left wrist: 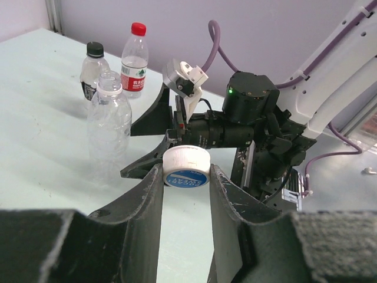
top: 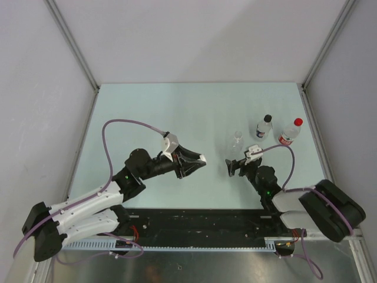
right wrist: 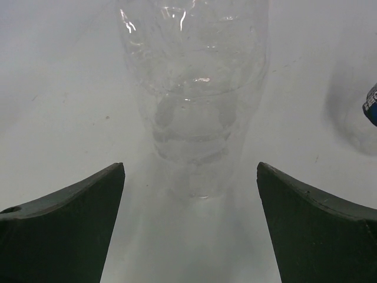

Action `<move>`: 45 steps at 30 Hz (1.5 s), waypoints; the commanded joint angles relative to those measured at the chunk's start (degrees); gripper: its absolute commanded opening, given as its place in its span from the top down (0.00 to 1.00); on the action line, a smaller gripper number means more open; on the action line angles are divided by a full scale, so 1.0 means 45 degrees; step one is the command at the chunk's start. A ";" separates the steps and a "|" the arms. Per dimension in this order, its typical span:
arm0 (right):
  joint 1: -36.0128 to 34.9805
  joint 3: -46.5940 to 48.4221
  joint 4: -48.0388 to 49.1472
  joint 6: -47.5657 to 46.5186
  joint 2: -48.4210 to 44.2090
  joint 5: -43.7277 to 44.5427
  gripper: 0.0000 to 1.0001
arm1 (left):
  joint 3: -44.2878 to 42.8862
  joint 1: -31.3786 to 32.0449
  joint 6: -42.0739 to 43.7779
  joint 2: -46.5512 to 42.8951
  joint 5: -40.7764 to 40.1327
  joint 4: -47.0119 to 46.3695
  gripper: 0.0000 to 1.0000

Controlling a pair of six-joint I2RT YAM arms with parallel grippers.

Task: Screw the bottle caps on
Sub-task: Pick up the plastic bottle at the center of the board.

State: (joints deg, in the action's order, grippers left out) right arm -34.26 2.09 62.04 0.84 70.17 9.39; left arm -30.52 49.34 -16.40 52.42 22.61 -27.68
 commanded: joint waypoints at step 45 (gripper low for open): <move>-0.0052 0.2240 0.6544 -0.2852 0.5111 0.1012 0.10 | -0.0327 -0.0125 0.1145 -0.0064 -0.0318 0.0085 0.80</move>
State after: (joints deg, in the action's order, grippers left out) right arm -33.98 9.89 74.43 -8.88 91.83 12.64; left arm -30.52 49.30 -12.95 51.90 21.15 -25.98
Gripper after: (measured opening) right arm 0.915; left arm 0.374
